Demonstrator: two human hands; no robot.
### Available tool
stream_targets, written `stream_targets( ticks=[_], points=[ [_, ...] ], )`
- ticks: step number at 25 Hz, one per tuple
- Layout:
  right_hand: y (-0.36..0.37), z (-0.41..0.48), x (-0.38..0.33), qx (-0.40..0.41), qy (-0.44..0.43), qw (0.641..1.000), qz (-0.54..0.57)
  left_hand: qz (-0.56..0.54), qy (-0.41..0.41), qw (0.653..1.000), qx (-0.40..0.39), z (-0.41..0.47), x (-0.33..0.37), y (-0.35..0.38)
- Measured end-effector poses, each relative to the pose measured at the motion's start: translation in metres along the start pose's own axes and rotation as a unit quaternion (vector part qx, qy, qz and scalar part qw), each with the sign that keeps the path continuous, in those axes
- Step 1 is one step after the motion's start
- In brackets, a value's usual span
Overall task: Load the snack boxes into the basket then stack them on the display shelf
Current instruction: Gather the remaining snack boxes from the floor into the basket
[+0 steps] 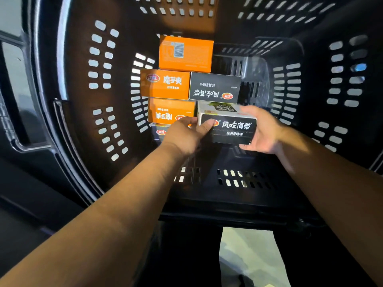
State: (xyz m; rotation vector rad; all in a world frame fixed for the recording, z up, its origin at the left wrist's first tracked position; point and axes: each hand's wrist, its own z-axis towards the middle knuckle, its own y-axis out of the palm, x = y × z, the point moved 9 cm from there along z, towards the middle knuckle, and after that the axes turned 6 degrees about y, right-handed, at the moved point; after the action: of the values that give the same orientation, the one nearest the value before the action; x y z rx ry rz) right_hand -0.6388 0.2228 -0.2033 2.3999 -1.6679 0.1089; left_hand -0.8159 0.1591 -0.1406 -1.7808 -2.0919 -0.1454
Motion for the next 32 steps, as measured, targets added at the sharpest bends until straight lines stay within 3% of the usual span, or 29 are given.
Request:
stream_targets(
  ticks=[3, 9, 16, 19, 24, 29, 32],
  points=[
    [0.004, 0.011, -0.001, -0.031, -0.023, 0.999, 0.007, 0.22, 0.09, 0.971, 0.034, 0.014, 0.015, -0.016],
    [0.0, 0.025, 0.003, -0.026, -0.03, 0.999, 0.012, 0.256, 0.104, 0.958, 0.074, 0.03, 0.019, -0.024],
    [0.009, 0.027, 0.013, -0.077, 0.001, 0.997, 0.009, 0.297, 0.106, 0.944, 0.096, 0.043, 0.014, -0.022],
    [0.009, 0.032, 0.011, -0.022, -0.021, 1.0, -0.003, 0.34, 0.101, 0.928, 0.116, 0.052, 0.012, -0.022],
    [0.001, 0.035, -0.002, 0.078, -0.131, 0.978, -0.145, 0.389, 0.087, 0.905, 0.152, 0.062, 0.011, -0.018],
    [-0.016, 0.01, -0.007, 0.157, -0.153, 0.963, -0.158, 0.375, 0.094, 0.915, 0.119, 0.041, 0.009, -0.02],
    [-0.023, -0.029, -0.012, 0.191, -0.18, 0.935, -0.239, 0.396, 0.114, 0.903, 0.123, 0.002, 0.027, -0.02]
  ],
)
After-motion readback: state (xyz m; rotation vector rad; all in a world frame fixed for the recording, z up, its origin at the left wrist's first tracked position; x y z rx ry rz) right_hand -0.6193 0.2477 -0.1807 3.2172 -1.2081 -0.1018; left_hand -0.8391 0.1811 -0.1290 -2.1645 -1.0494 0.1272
